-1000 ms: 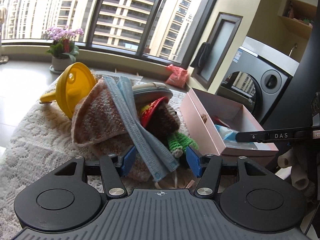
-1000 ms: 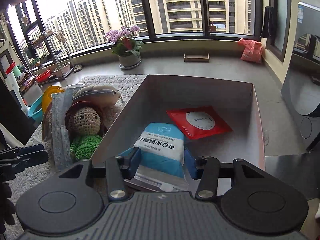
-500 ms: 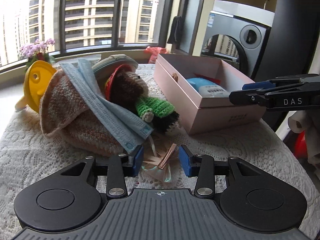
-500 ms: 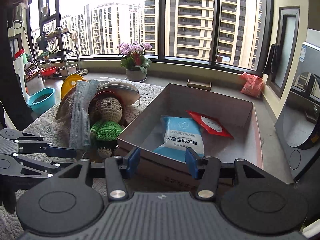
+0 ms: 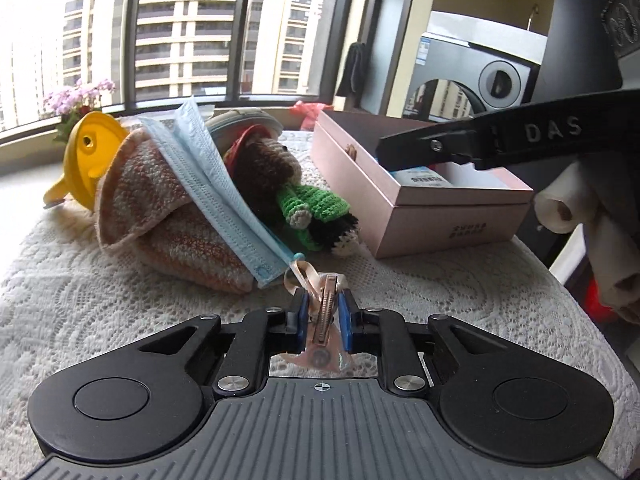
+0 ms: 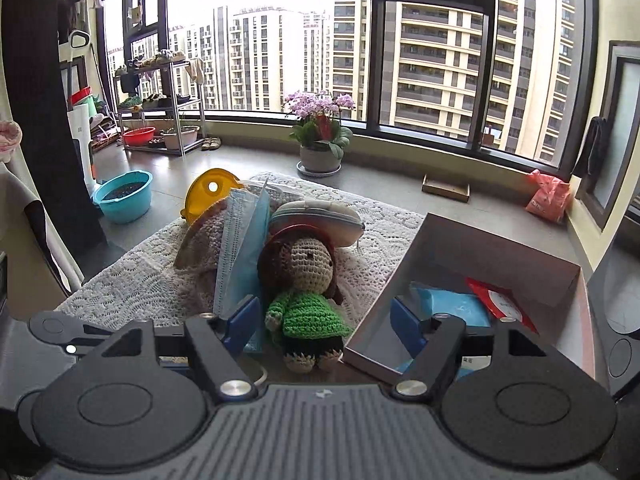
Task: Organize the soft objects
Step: 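Grasp the pink bow hair clip with the left tool while the right tool grasps the blue face mask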
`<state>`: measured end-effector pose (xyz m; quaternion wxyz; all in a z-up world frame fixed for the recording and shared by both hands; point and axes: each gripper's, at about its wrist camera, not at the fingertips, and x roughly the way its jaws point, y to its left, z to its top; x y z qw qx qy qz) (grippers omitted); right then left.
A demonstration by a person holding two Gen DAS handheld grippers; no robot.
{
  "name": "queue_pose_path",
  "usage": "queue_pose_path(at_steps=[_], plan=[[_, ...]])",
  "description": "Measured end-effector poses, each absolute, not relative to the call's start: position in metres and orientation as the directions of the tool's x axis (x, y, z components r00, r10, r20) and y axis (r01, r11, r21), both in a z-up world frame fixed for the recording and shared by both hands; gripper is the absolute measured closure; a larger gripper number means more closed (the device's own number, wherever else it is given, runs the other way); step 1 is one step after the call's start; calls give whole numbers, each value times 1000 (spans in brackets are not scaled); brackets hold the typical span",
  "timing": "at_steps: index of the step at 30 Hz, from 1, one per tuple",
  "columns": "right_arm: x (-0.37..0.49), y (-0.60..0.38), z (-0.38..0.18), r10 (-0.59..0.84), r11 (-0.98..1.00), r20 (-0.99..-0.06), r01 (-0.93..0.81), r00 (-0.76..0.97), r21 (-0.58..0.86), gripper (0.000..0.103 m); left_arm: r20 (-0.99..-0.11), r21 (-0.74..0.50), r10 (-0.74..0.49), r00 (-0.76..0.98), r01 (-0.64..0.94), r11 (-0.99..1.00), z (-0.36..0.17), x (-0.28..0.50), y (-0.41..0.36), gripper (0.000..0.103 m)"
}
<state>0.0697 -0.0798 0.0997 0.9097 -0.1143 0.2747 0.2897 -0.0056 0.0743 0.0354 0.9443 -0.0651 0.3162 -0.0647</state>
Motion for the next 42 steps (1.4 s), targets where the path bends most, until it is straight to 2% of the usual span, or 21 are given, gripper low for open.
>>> queue_pose_path(at_steps=[3, 7, 10, 12, 13, 14, 16, 22, 26, 30, 33, 35, 39, 40, 41, 42], plan=[[103, -37, 96, 458, 789, -623, -613, 634, -44, 22, -580, -191, -145, 802, 40, 981, 39, -29, 86, 84], [144, 8, 73, 362, 808, -701, -582, 614, -93, 22, -568, -223, -145, 810, 17, 975, 41, -57, 98, 84], [159, 20, 60, 368, 810, -749, -585, 552, -33, 22, -570, -253, -185, 800, 44, 967, 41, -71, 105, 84], [156, 23, 54, 373, 808, -773, -590, 513, -2, 29, -582, -256, -205, 787, 62, 965, 39, -76, 106, 84], [150, 24, 52, 358, 806, -775, -592, 521, -25, 31, -587, -255, -208, 782, 65, 965, 38, -77, 106, 84], [143, 26, 50, 339, 797, -772, -601, 537, -68, 39, -594, -256, -211, 776, 67, 964, 36, -77, 105, 83], [125, 23, 52, 332, 778, -766, -619, 550, -108, 40, -608, -261, -220, 763, 70, 963, 34, -79, 105, 82], [79, -14, 68, 363, 770, -802, -638, 474, -29, 41, -638, -244, -201, 744, 54, 968, 27, -81, 103, 80], [57, -32, 73, 343, 765, -781, -638, 522, -90, 38, -614, -246, -224, 757, 86, 965, 32, -89, 100, 82], [38, -40, 87, 397, 764, -683, -633, 613, -125, 34, -642, -226, -194, 741, 58, 972, 28, -89, 97, 82], [30, -37, 98, 506, 744, -628, -667, 591, -28, 27, -646, -243, -188, 740, 35, 969, 26, -90, 99, 82], [32, -28, 97, 563, 723, -625, -689, 540, 56, 26, -649, -239, -183, 739, 31, 971, 26, -90, 98, 82], [45, 10, 73, 550, 735, -647, -674, 528, 75, 26, -649, -225, -172, 741, 29, 974, 27, -93, 95, 81], [50, 18, 67, 536, 744, -654, -665, 534, 66, 28, -647, -226, -171, 743, 27, 974, 25, -90, 97, 81], [51, 30, 60, 514, 753, -666, -657, 540, 48, 54, -645, -227, -171, 745, 27, 974, 25, -91, 97, 81], [58, 42, 54, 476, 757, -694, -654, 540, 10, 96, -644, -225, -170, 746, 28, 974, 24, -92, 97, 81]])
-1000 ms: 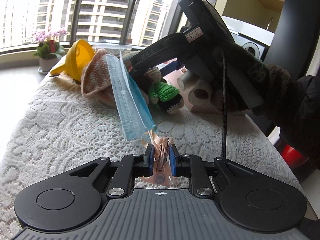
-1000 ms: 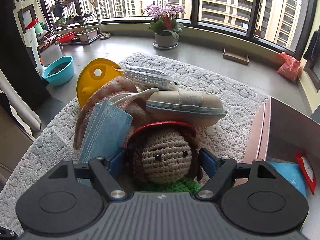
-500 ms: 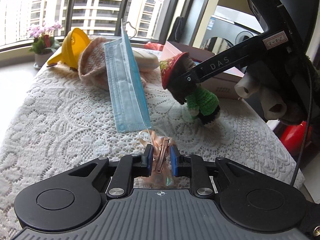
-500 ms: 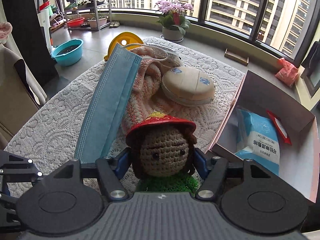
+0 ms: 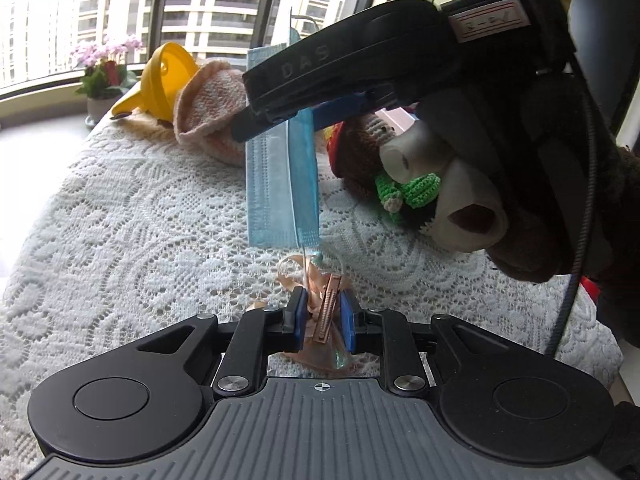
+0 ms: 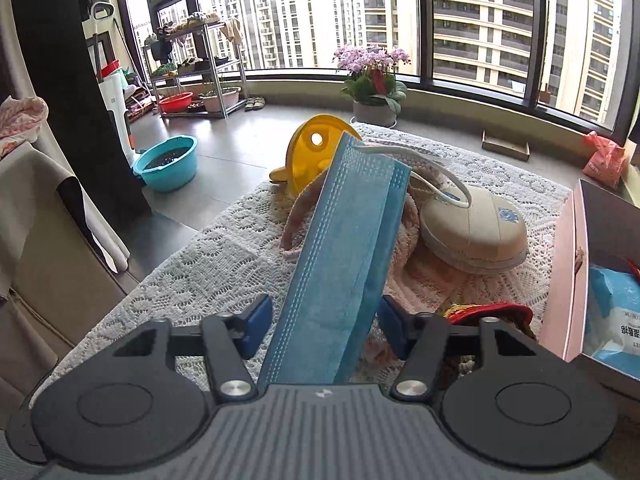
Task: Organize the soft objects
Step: 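Grasp the pink bow hair clip with the left tool while the right tool grasps the blue face mask, then place the hair clip in the pink box with the left tool while the right places the mask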
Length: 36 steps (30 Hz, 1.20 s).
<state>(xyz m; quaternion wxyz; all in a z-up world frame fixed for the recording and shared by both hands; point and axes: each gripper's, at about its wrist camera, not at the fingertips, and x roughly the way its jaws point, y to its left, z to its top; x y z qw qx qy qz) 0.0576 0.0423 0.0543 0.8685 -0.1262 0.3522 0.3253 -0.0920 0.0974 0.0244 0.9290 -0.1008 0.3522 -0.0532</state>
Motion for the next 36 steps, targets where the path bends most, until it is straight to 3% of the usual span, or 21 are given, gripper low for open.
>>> queue_pose_path(at_steps=[4, 13, 23, 31, 34, 36], plan=[[70, 42, 68, 438, 797, -651, -603, 620, -38, 100, -640, -212, -169, 749, 39, 977, 24, -97, 96, 82], [48, -54, 130, 460, 849, -547, -527, 699, 41, 100, -630, -210, -169, 758, 43, 977, 23, -102, 96, 82], [-61, -198, 116, 392, 903, -561, -423, 729, 82, 100, -627, -217, -307, 715, 219, 951, 53, -105, 46, 85], [-88, -255, 82, 320, 943, -545, -314, 775, 106, 100, -455, -129, -337, 824, 314, 941, 153, -27, -3, 85], [-85, -261, 75, 323, 943, -529, -311, 785, 113, 100, -383, -218, -371, 846, 308, 926, 181, 38, -13, 83], [-84, -264, 71, 320, 945, -522, -307, 790, 114, 100, -384, -335, -425, 820, 305, 891, 181, 88, -18, 82]])
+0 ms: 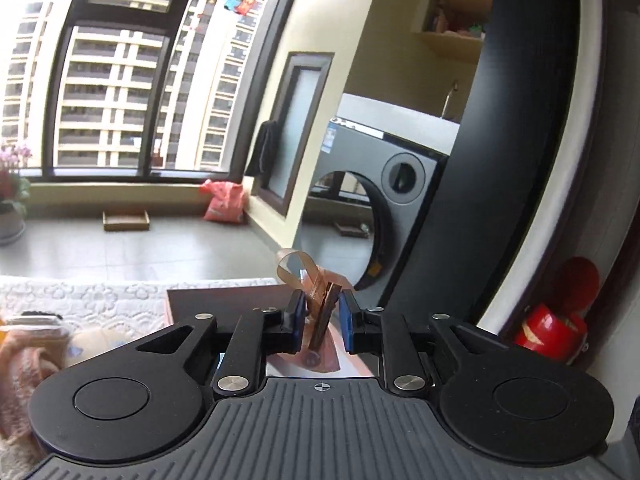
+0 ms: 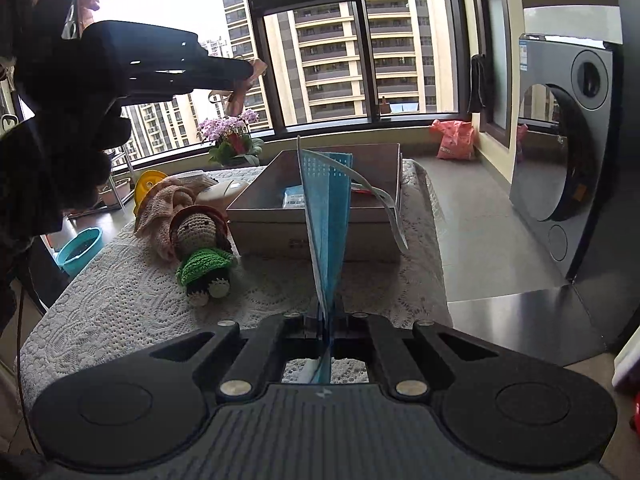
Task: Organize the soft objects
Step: 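Place the hair clip in the pink box with the left tool while the right places the mask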
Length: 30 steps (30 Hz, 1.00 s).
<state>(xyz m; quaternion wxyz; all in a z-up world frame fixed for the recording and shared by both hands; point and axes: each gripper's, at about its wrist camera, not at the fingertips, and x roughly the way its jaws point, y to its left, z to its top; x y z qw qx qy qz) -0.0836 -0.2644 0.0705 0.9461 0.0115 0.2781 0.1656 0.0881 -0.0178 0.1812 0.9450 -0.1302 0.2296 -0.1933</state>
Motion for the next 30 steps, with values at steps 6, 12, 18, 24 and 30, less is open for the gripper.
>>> queue_pose_path(at_steps=[6, 12, 18, 24, 30], plan=[[-66, -278, 70, 301, 952, -526, -280, 795, 121, 100, -552, -383, -371, 747, 168, 908, 126, 165, -31, 80], [-29, -279, 128, 305, 952, -385, -293, 871, 90, 100, -509, -363, -321, 799, 139, 921, 109, 110, -2, 80], [57, -252, 214, 306, 952, -292, -296, 906, 79, 100, -484, -372, -277, 830, 92, 924, 104, 44, 33, 80], [148, -198, 186, 209, 961, -492, -270, 845, -56, 100, -504, -361, -246, 828, 56, 931, 97, 7, 60, 80], [205, -173, 81, 166, 949, -816, -315, 553, -21, 97, -547, -366, -235, 803, 23, 930, 74, -7, 82, 80]])
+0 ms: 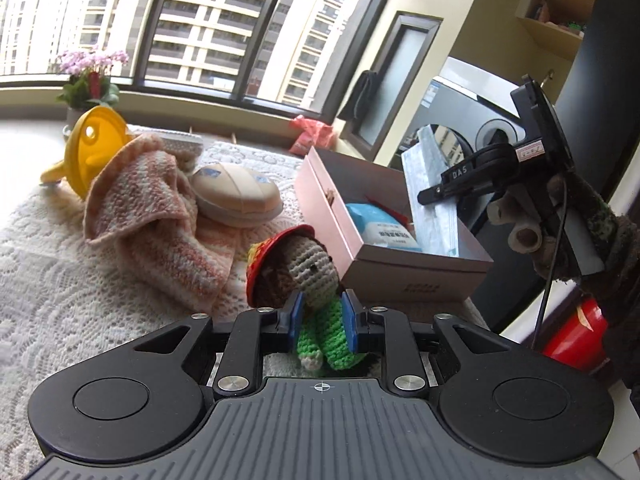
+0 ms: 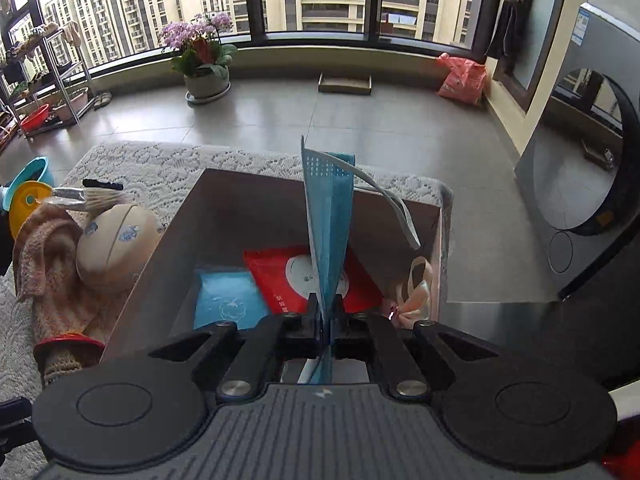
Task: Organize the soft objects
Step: 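Place the hair clip in the pink box with the left tool while the right places the mask, then grasp the crocheted doll in the green dress with the right tool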
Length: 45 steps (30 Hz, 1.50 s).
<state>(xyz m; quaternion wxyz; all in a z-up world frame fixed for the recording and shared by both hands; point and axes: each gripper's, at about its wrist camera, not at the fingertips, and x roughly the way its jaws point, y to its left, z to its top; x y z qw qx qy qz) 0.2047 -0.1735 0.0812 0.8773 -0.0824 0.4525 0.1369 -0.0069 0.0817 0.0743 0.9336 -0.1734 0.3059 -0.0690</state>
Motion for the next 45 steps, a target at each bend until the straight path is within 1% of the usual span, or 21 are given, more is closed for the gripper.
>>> queue_pose_path(at_steps=[1, 2, 3, 4, 5, 6, 7, 8, 9, 12, 14, 18, 21, 26, 28, 29, 31, 35, 40, 43, 45], plan=[[205, -170, 72, 148, 948, -838, -316, 525, -31, 93, -554, -371, -235, 799, 16, 928, 71, -7, 85, 79], [204, -167, 68, 127, 945, -848, -322, 514, -53, 84, -563, -376, -232, 793, 5, 927, 65, -8, 89, 80], [200, -165, 68, 116, 942, -845, -329, 522, -74, 70, -570, -378, -227, 789, -7, 926, 60, -8, 93, 79], [196, -165, 71, 115, 940, -833, -330, 541, -85, 63, -574, -380, -223, 788, -15, 925, 58, -8, 96, 80], [190, -168, 79, 127, 943, -810, -324, 573, -81, 50, -578, -383, -217, 787, -27, 923, 53, -8, 99, 80], [182, -170, 88, 144, 945, -784, -318, 604, -71, 41, -580, -387, -211, 787, -38, 921, 50, -9, 102, 80], [174, -172, 96, 163, 946, -759, -317, 630, -60, 39, -579, -390, -205, 789, -48, 920, 48, -11, 105, 80], [158, -175, 105, 205, 943, -716, -331, 668, -40, 35, -579, -394, -199, 791, -58, 917, 47, -13, 109, 80], [149, -180, 111, 244, 933, -684, -359, 687, -28, 28, -578, -399, -194, 792, -67, 915, 45, -14, 112, 80], [105, -176, 116, 371, 879, -619, -477, 692, -6, 16, -581, -399, -171, 795, -96, 912, 43, -21, 120, 80], [79, -165, 105, 444, 829, -619, -559, 648, 10, 15, -580, -398, -158, 799, -109, 911, 43, -23, 123, 79], [53, -132, 73, 506, 767, -643, -641, 575, 29, 15, -575, -396, -141, 806, -124, 910, 47, -24, 124, 79], [48, -105, 51, 500, 755, -652, -656, 570, 5, 15, -573, -383, -119, 811, -136, 913, 52, -29, 124, 79], [47, -69, 25, 464, 774, -657, -633, 594, -26, 15, -586, -349, -83, 806, -158, 924, 56, -34, 126, 79], [45, -66, 21, 463, 780, -655, -626, 597, -19, 26, -592, -330, -59, 804, -175, 928, 58, -34, 127, 79], [43, -65, 20, 448, 782, -668, -623, 595, -30, 41, -591, -322, -46, 806, -183, 929, 59, -35, 129, 79], [32, -70, 24, 440, 777, -657, -626, 612, -63, 44, -587, -308, -21, 809, -200, 930, 60, -37, 131, 79], [3, -102, 35, 456, 785, -634, -619, 624, -45, 45, -577, -296, -7, 817, -201, 934, 60, -35, 132, 79], [-29, -153, 35, 402, 850, -607, -526, 685, -31, 46, -558, -201, 26, 829, -166, 965, 63, -24, 116, 79], [-42, -170, 27, 351, 884, -590, -466, 727, -48, 46, -552, -204, 34, 833, -175, 963, 63, -16, 114, 79], [-46, -176, 21, 356, 887, -593, -462, 722, -31, 45, -545, -206, 75, 835, -220, 953, 65, -11, 118, 79]])
